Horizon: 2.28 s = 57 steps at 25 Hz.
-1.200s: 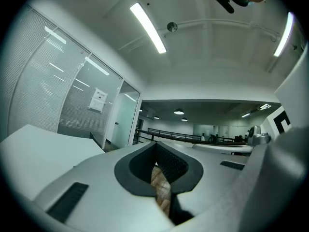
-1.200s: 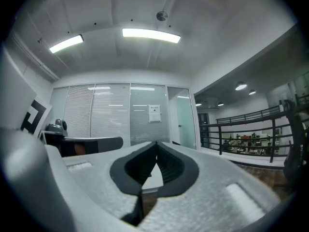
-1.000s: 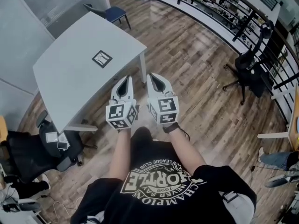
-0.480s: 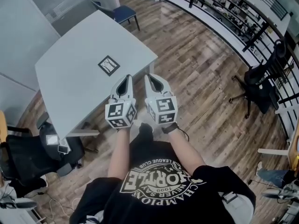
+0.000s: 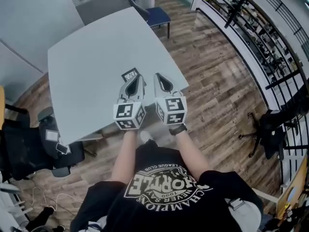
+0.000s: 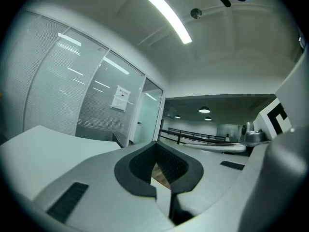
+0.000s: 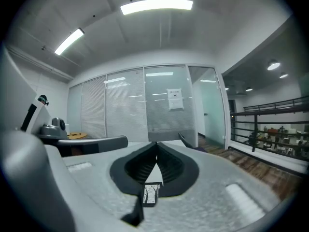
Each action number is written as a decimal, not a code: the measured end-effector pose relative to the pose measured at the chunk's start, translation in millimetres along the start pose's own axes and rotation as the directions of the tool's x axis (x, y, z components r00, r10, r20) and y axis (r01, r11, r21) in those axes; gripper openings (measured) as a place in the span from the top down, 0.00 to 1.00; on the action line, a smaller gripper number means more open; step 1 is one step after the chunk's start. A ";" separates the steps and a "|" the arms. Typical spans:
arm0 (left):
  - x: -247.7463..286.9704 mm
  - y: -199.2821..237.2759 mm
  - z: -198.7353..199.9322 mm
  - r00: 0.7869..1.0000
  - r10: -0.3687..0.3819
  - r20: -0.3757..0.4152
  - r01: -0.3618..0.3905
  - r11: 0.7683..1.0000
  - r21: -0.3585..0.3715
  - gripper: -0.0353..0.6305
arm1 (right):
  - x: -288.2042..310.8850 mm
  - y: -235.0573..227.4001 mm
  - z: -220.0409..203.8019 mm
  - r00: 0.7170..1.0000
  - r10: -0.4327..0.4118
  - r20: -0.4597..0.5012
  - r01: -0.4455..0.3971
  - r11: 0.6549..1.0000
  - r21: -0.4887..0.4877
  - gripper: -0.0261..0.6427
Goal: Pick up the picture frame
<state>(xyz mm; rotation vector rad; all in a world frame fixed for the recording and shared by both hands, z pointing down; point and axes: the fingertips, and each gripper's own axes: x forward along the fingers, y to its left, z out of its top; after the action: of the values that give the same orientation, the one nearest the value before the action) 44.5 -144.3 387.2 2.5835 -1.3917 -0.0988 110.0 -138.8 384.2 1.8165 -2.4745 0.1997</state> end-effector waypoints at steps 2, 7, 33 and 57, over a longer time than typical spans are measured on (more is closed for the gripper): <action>11.7 33.2 -1.1 0.999 0.052 0.003 -0.052 0.998 -0.029 0.94 | 35.3 8.6 -3.0 0.999 0.045 -0.019 -0.046 0.999 -0.008 0.96; 20.1 103.0 -10.5 0.989 0.149 -0.024 -0.150 0.986 -0.069 0.94 | 98.9 29.7 -14.8 0.991 0.114 -0.066 -0.114 0.993 -0.003 0.96; 140.1 295.9 -225.5 0.809 0.229 -0.542 -0.440 0.847 -0.298 0.92 | 325.6 -7.6 -257.7 0.668 0.378 -0.641 -0.399 0.909 0.121 0.91; 134.6 297.7 -328.9 0.675 0.191 -0.712 -0.561 0.760 -0.328 0.81 | 325.3 -6.4 -350.3 0.474 0.353 -0.807 -0.357 0.915 0.190 0.82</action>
<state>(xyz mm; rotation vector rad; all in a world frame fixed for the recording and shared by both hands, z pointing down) -73.6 -366.7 776.4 1.5689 -1.3482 0.3950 9.7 -398.0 773.3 0.7866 -2.0222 0.8565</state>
